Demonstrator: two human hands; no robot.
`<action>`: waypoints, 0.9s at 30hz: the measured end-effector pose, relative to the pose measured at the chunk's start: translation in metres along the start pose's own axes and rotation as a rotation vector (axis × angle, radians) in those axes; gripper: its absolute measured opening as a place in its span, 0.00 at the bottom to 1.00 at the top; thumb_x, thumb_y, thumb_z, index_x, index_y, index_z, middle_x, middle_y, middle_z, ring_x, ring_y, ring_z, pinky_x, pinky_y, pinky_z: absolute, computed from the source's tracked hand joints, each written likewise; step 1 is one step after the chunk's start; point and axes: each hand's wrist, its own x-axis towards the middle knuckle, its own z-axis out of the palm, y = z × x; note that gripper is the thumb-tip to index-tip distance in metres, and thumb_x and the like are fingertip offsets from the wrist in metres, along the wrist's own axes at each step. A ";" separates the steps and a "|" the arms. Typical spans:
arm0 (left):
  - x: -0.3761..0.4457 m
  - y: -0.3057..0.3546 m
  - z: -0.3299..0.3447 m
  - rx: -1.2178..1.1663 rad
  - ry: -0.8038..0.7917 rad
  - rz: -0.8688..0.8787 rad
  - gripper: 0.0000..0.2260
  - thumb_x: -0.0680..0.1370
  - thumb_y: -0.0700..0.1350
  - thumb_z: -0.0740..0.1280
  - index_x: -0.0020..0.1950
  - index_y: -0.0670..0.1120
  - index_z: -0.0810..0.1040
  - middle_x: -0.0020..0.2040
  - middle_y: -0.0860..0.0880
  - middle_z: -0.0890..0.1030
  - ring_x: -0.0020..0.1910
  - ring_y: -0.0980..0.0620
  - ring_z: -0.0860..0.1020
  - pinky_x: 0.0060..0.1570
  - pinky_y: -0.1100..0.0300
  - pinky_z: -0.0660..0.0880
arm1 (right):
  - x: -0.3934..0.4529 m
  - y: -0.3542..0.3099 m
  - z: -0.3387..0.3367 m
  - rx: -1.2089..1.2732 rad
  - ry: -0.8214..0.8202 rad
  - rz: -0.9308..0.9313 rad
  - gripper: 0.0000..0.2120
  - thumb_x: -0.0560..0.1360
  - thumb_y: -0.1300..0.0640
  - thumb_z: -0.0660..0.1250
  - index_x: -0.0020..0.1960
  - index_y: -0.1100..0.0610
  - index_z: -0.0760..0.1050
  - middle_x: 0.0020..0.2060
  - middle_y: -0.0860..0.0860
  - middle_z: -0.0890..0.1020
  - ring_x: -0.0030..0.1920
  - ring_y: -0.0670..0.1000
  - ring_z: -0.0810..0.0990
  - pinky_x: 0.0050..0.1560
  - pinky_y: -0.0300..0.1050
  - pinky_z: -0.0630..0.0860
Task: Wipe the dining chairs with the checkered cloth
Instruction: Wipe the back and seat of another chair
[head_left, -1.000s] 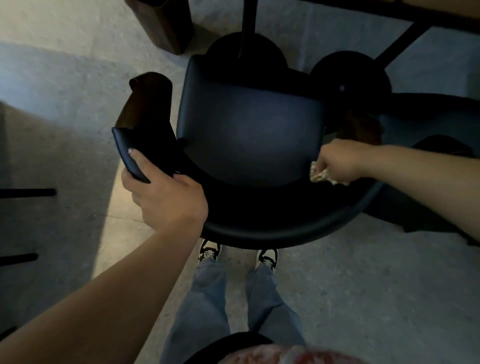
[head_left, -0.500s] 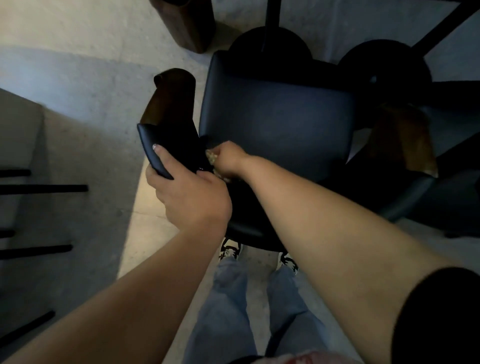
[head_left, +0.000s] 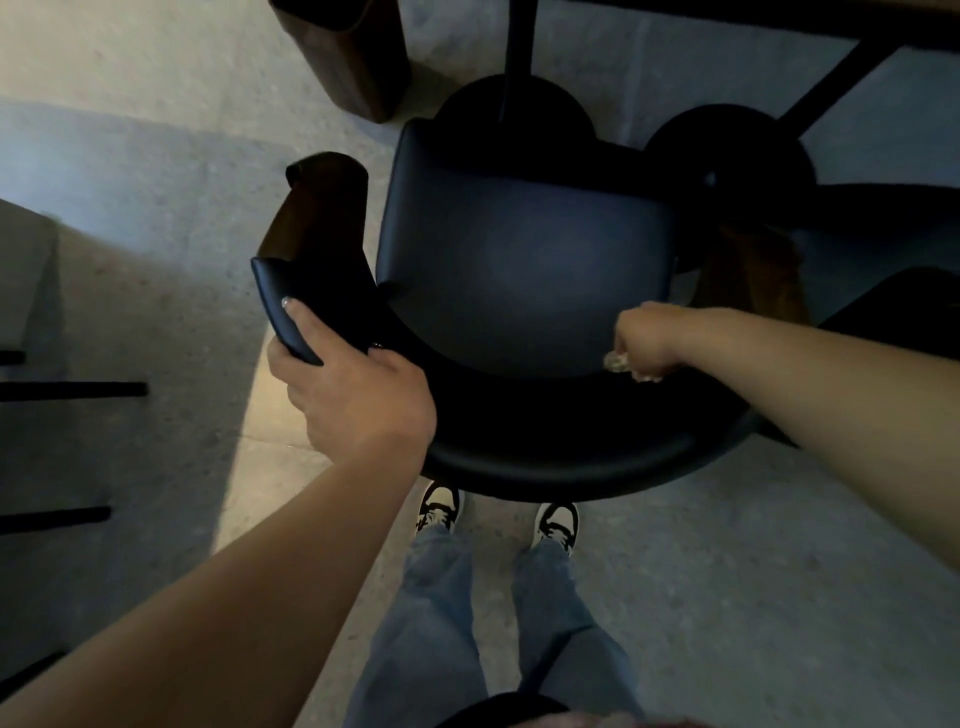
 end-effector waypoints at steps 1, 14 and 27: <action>0.000 0.000 0.000 0.000 -0.001 -0.003 0.33 0.78 0.48 0.62 0.78 0.54 0.48 0.75 0.42 0.55 0.65 0.39 0.70 0.56 0.44 0.73 | -0.002 0.006 -0.001 -0.003 0.008 0.022 0.10 0.72 0.57 0.70 0.52 0.60 0.80 0.50 0.57 0.82 0.46 0.55 0.79 0.39 0.39 0.69; -0.002 0.003 -0.001 0.021 0.020 -0.007 0.32 0.78 0.48 0.60 0.78 0.54 0.48 0.75 0.41 0.56 0.65 0.37 0.68 0.54 0.42 0.73 | -0.061 -0.039 -0.007 0.909 0.283 -0.019 0.22 0.71 0.70 0.58 0.55 0.52 0.82 0.41 0.52 0.84 0.28 0.44 0.79 0.25 0.36 0.74; -0.001 0.001 0.001 0.031 0.011 0.008 0.32 0.77 0.49 0.60 0.77 0.55 0.47 0.75 0.41 0.55 0.64 0.36 0.68 0.53 0.42 0.73 | -0.082 -0.031 0.019 0.503 0.247 -0.007 0.24 0.68 0.67 0.61 0.56 0.46 0.81 0.37 0.53 0.79 0.35 0.54 0.81 0.36 0.41 0.76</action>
